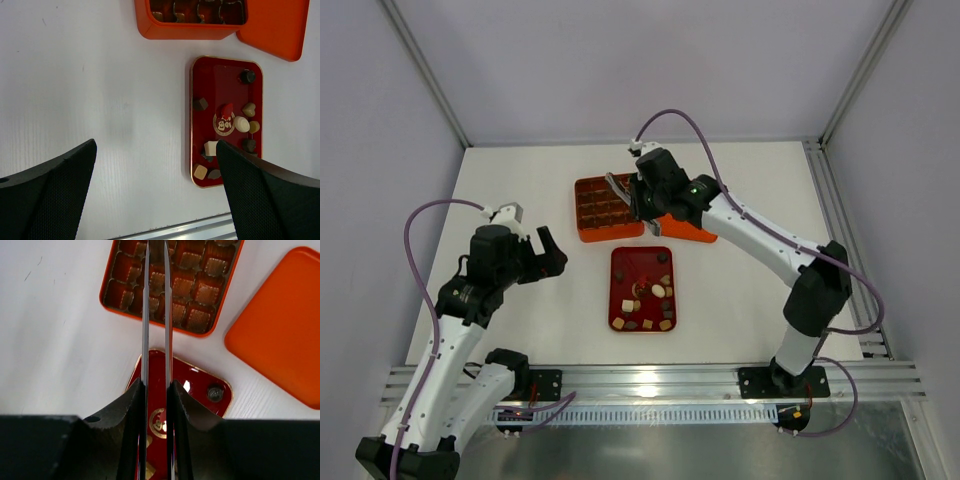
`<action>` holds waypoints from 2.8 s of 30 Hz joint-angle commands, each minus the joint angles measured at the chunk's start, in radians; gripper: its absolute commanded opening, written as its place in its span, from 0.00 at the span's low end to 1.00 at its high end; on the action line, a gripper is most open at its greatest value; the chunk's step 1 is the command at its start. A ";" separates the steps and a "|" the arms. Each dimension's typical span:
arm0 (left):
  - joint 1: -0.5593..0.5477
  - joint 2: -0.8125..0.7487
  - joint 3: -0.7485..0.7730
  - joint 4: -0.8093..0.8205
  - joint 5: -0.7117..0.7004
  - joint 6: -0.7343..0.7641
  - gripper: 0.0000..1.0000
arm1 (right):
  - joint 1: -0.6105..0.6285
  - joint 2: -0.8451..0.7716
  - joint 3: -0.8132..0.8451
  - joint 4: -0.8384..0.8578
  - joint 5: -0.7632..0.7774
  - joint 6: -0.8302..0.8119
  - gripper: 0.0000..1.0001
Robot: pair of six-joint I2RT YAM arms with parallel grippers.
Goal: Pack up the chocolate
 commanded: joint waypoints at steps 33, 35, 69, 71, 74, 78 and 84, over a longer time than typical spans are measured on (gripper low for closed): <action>-0.005 0.013 0.000 0.024 -0.009 -0.004 1.00 | -0.050 0.439 0.395 0.080 -0.007 -0.065 0.37; -0.005 0.013 0.000 0.024 -0.009 -0.004 1.00 | -0.050 0.443 0.410 0.072 -0.002 -0.065 0.39; -0.007 0.000 0.000 0.024 -0.012 -0.004 1.00 | 0.121 -0.386 -0.399 0.035 0.019 0.070 0.41; -0.007 0.003 0.000 0.023 -0.011 -0.005 1.00 | 0.166 -0.438 -0.462 0.015 0.027 0.085 0.41; -0.008 0.004 0.000 0.024 -0.011 -0.005 1.00 | 0.190 -0.476 -0.515 0.005 0.035 0.114 0.41; -0.008 0.006 0.000 0.024 -0.014 -0.004 1.00 | 0.218 -0.487 -0.561 0.018 0.022 0.131 0.41; -0.008 0.007 0.000 0.024 -0.020 -0.007 1.00 | 0.224 -0.430 -0.588 0.066 -0.007 0.134 0.41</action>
